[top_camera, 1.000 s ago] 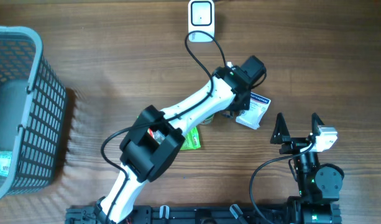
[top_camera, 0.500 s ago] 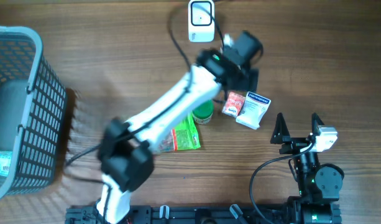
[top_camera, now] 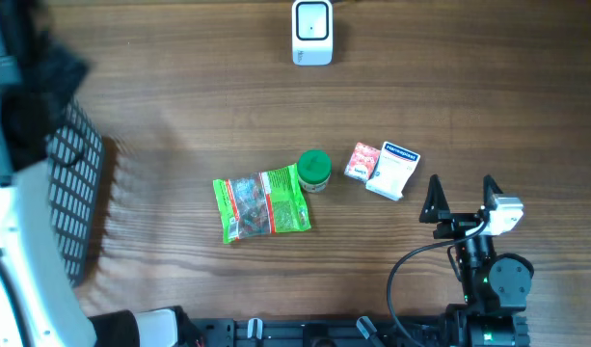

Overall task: Scan the item barcode
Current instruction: 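Reach the left gripper into the basket and grasp the mint-green wipes pack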

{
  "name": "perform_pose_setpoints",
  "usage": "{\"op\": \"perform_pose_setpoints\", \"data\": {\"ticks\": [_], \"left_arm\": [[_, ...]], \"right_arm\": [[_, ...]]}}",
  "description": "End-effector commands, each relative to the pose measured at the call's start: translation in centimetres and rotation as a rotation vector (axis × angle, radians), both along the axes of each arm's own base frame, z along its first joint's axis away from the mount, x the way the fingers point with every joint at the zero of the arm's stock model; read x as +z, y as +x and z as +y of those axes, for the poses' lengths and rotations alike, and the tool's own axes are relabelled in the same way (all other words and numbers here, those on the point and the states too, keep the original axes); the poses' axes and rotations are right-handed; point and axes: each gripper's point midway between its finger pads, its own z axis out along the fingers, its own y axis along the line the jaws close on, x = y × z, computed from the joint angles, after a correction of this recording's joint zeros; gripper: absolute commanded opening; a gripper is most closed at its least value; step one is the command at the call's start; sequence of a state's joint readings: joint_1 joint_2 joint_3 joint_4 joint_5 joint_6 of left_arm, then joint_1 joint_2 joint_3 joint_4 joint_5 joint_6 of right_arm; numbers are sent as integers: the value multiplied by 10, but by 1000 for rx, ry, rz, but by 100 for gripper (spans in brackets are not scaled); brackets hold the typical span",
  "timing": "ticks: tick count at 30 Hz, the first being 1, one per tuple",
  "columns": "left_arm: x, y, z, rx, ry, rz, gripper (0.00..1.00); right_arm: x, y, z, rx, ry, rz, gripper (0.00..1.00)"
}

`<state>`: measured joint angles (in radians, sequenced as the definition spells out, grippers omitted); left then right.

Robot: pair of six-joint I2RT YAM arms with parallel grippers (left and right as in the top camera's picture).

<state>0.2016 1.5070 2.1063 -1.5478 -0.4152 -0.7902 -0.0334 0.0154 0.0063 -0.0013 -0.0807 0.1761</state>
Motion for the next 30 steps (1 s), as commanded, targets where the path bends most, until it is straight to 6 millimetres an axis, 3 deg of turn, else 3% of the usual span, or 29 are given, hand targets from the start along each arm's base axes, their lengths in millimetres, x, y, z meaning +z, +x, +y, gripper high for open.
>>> {"op": "perform_pose_setpoints", "data": {"ticks": [1,3,7,11,13,19,27,30], "left_arm": [[-45,-50,75,460,-179,33,100],[-77,-74,104,590,-219,117,100],[-134,-104,133,709,-282,243,100],[-202,-114,154,624,-281,362,100],[-225,-113,161,562,-244,398,100],[-260,-100,196,316,-49,513,100],[-317,-94,203,268,-107,608,100],[-323,-95,208,281,-108,605,93]], "right_arm": [[1,0,-1,-6,8,-7,100],[1,0,-1,-6,9,-6,99],[1,0,-1,-6,9,-7,100],[1,0,-1,-6,8,-7,100],[1,0,-1,-6,8,-6,100],[1,0,-1,-6,9,-7,100],[1,0,-1,-6,9,-7,100],[1,0,-1,-6,8,-6,100]]}}
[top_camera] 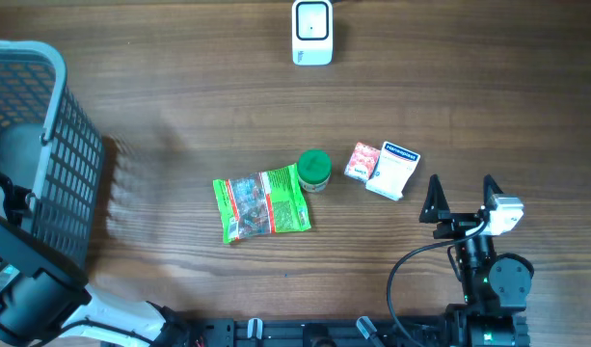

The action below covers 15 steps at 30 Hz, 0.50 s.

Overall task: Scan the item barcode
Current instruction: 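Reach the left gripper into the basket and grasp the mint-green wipes pack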

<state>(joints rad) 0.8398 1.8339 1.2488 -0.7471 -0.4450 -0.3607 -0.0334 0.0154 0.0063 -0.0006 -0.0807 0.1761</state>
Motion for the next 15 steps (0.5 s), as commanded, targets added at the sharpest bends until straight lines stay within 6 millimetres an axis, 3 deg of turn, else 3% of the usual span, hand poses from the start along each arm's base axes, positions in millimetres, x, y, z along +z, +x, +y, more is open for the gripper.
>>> {"op": "perform_pose_setpoints", "data": {"ticks": [1,6,10,11,15], "left_arm": [[-6,-12,7,17,0,27,92],[-11,-33,15,76,-16,38,93],[-31,-42,12,113,-105,5,89],[-36,-42,10,116,-127,-7,84],[-43,-43,10,122,-146,-11,47]], "right_arm": [[1,0,-1,-6,9,-6,100],[1,0,-1,-6,8,-6,100],[1,0,-1,-6,9,-6,100],[1,0,-1,-6,9,-6,100],[1,0,-1,-6,9,-6,100]]}}
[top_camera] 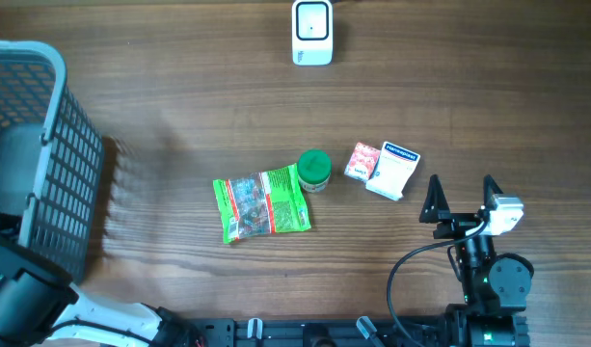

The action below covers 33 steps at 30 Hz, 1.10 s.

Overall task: Scan the item barcode
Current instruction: 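Reach the left gripper into the basket and grasp the mint-green wipes pack, then carry the wipes pack right and lower it near the Hansaplast box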

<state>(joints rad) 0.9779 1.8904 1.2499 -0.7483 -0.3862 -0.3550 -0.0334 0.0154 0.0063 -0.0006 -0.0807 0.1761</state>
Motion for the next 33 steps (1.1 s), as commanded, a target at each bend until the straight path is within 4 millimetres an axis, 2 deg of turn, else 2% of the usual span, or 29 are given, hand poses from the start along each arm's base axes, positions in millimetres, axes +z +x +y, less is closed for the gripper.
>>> {"op": "perform_pose_setpoints", "data": {"ticks": [1,4,7,11,13,15,16,18,20,22,25,27,29,30,33], "left_arm": [[-18,-1,-6,1,-60,-10,34],[-8,5,2,-1,-42,-22,13],[12,22,9,-17,-40,-73,4],[59,77,7,-90,-104,-329,4],[98,119,-5,-166,-178,-552,4],[145,158,-26,-268,-266,-798,4],[181,179,-43,-350,-322,-960,4],[235,198,-71,-484,-402,-1176,4],[290,203,-107,-632,-480,-1357,4],[321,199,-139,-715,-540,-1434,4],[344,196,-182,-784,-609,-1452,4],[358,197,-226,-872,-661,-1437,4],[368,200,-280,-995,-737,-1413,4],[371,202,-318,-1137,-771,-1395,4],[368,200,-384,-1330,-879,-1344,4]], "right_arm": [[1,0,-1,-6,8,-6,100],[1,0,-1,-6,9,-6,100],[1,0,-1,-6,9,-6,100],[1,0,-1,-6,8,-6,100],[1,0,-1,-6,8,-6,100],[1,0,-1,-6,8,-6,100],[1,0,-1,-6,9,-6,100],[1,0,-1,-6,8,-6,100],[1,0,-1,-6,8,-6,100],[1,0,-1,-6,9,-6,100],[1,0,-1,-6,9,-6,100],[1,0,-1,-6,8,-6,100],[1,0,-1,-6,9,-6,100],[1,0,-1,-6,8,-6,100],[1,0,-1,-6,9,-6,100]]}}
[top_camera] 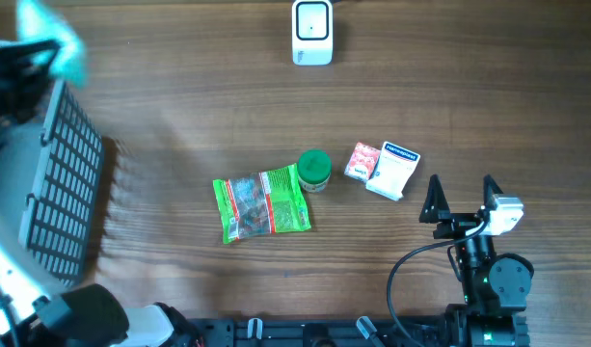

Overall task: Scan the item barcode
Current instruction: 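Carry the wipes pack right and lower it near the Hansaplast box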

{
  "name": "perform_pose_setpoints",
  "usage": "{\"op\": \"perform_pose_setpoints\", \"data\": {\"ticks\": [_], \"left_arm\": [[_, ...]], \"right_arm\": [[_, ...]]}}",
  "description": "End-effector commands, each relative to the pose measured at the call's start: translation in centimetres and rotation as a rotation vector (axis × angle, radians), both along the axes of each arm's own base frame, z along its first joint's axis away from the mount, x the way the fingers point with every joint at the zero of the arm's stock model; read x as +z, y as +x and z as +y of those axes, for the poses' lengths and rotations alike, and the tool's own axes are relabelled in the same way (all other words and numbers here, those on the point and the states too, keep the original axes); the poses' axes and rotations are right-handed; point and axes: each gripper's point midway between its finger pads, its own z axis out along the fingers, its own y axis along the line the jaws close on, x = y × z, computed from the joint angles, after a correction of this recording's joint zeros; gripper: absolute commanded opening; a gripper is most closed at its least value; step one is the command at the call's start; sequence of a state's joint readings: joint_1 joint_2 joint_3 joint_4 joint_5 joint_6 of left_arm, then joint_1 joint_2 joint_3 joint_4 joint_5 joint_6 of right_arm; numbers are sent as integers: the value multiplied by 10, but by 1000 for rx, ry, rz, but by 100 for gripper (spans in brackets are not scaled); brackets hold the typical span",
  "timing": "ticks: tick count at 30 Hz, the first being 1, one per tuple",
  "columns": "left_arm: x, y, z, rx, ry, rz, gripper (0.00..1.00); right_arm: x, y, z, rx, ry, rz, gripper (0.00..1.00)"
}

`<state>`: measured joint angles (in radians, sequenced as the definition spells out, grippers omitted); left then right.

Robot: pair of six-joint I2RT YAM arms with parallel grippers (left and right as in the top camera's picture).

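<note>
The white barcode scanner [312, 32] stands at the far middle of the table. My right gripper [462, 198] rests open near the front right, holding nothing, just right of a white box [393, 171] and a pink packet [362, 161]. A green-lidded jar [314, 170] and a green snack bag [263, 204] lie at the centre. My left arm [15, 72] is a dark blur at the far left over the basket. A pale blue blurred thing [49, 40] shows at its top end. The left fingers cannot be made out.
A grey wire basket [59, 183] stands at the left edge, partly covered by the left arm. The left arm's white link and dark base [83, 313] fill the front left corner. Bare wood lies between the basket and the snack bag.
The left arm was low at the front left corner, leaving the basket uncovered. Now it is blurred over the basket's far end with a pale blue thing at its tip. The table items are unchanged.
At first the left arm was a dark blur over the basket's far end. Then it sat low at the front left with the basket in full view, twice. Now it is over the basket's far end again, with something pale blue. The right arm stayed still.
</note>
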<state>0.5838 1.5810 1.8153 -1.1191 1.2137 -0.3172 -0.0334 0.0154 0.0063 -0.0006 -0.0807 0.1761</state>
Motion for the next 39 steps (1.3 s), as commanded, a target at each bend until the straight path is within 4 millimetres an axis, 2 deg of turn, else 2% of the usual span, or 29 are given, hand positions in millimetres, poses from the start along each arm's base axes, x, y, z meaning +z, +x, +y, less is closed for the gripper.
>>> {"op": "perform_pose_setpoints", "data": {"ticks": [1,2,3,4,5,6,8,10,12,13,17,19,23,28,29,30,32,33,34,35,36,37,39], "left_arm": [[12,-11,-111,-359,53,-136,4],[7,-12,-137,-439,55,-146,4],[3,-15,-154,-491,56,-152,4],[-7,-20,-187,-595,58,-162,4],[-16,-24,-207,-662,59,-165,4],[-33,-32,-241,-771,57,-168,4],[-58,-42,-279,-889,46,-151,4],[-86,-48,-313,-982,32,-123,4],[-113,-54,-337,-1046,21,-83,4],[-137,-60,-355,-1097,10,-26,4],[-185,-80,-391,-1205,-46,117,4],[-205,-90,-403,-1237,-52,182,4],[-230,-113,-415,-1284,-57,295,4],[-255,-117,-409,-1268,3,351,6],[-259,-116,-408,-1260,24,353,12],[-260,-114,-406,-1254,29,352,25],[-260,-112,-406,-1250,29,349,42],[-260,-111,-405,-1249,28,349,57],[-260,-111,-405,-1249,28,348,61],[-260,-111,-405,-1249,28,347,72],[-260,-110,-406,-1246,28,343,89],[-259,-108,-406,-1237,26,351,100],[-259,-98,-407,-1202,15,365,100]], "right_arm": [[1,0,-1,-6,9,-6,100],[1,0,-1,-6,9,-6,100],[1,0,-1,-6,9,-6,100],[1,0,-1,-6,8,-6,100],[1,0,-1,-6,8,-6,100],[1,0,-1,-6,9,-6,100],[1,0,-1,-6,9,-6,100],[1,0,-1,-6,9,-6,100],[1,0,-1,-6,9,-6,100],[1,0,-1,-6,9,-6,100],[1,0,-1,-6,9,-6,100],[1,0,-1,-6,9,-6,100],[1,0,-1,-6,8,-6,100],[1,0,-1,-6,9,-6,100],[1,0,-1,-6,9,-6,100],[1,0,-1,-6,9,-6,100],[1,0,-1,-6,9,-6,100],[1,0,-1,-6,8,-6,100],[1,0,-1,-6,9,-6,100],[1,0,-1,-6,9,-6,100],[1,0,-1,-6,9,-6,100],[1,0,-1,-6,9,-6,100],[1,0,-1,-6,9,-6,100]]}}
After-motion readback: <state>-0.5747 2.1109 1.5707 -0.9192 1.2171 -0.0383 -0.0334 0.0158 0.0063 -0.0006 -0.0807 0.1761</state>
